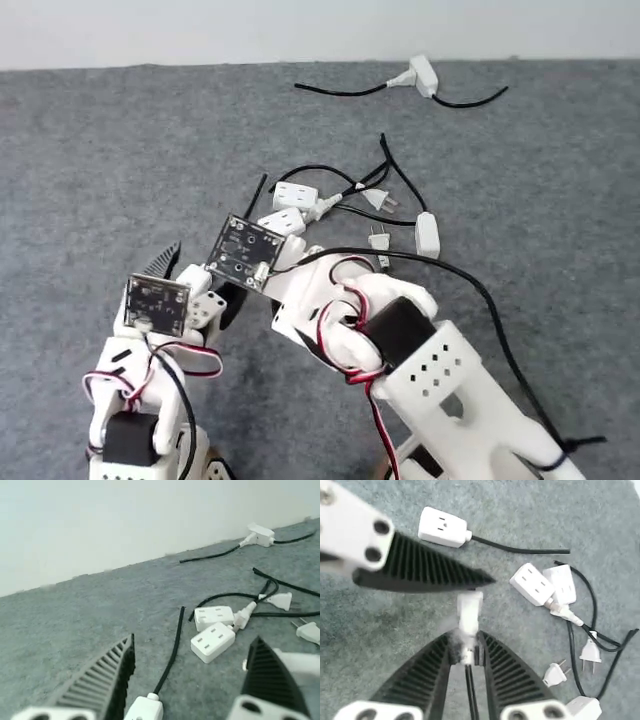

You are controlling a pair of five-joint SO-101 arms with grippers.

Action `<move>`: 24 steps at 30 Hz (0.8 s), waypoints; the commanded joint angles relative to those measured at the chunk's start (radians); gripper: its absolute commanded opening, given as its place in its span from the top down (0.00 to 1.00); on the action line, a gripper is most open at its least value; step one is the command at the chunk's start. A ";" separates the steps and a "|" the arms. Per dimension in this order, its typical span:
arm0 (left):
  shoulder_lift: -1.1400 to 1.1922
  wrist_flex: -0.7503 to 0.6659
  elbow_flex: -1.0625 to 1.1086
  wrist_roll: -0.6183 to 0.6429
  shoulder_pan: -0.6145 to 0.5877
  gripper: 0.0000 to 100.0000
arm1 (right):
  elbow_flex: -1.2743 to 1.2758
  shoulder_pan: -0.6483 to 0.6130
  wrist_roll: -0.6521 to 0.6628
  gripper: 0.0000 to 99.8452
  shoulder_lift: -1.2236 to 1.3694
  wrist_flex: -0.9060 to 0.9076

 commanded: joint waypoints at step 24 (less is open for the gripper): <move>0.003 -0.049 0.021 0.032 -0.015 0.65 | 0.011 -0.007 -0.025 0.99 -0.045 -0.004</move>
